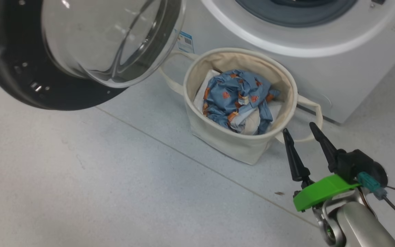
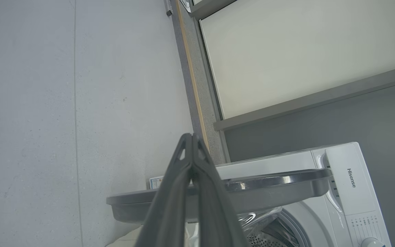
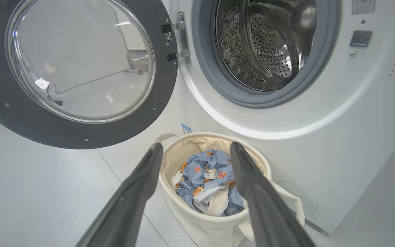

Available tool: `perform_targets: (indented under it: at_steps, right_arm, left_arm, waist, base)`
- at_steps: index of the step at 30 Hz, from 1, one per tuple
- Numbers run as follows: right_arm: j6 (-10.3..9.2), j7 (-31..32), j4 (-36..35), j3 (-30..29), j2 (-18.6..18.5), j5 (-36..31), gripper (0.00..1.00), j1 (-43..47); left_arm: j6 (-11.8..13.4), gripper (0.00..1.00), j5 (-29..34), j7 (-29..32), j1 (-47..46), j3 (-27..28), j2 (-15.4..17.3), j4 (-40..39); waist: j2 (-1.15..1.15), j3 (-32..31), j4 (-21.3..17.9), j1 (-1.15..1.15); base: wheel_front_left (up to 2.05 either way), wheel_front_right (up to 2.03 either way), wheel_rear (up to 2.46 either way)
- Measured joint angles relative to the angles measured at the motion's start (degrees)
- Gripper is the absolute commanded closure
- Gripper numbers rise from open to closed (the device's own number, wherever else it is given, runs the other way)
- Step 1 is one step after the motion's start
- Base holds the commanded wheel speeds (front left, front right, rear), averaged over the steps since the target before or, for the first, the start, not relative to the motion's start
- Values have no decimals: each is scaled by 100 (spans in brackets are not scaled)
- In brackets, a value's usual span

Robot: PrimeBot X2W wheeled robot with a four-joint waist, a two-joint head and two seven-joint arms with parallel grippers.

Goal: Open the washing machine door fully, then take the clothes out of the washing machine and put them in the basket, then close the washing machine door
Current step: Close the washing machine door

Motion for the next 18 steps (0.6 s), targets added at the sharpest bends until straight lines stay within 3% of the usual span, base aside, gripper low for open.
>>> perform_targets:
  at_steps: [10,18]
  right_arm:
    - [0,149,-312,-96,-77,-140,0,-58]
    - [0,164,-432,-210,-99,-194,0,-131]
  left_arm:
    - [-11,100,11,-71,-433,-257,-132,258]
    - [-52,100,7,-323,-427,-464,-267,-249]
  waist:
    - [0,414,-332,0]
    - [0,626,-561,0]
  base:
    - [0,0,0]
    - [0,0,0]
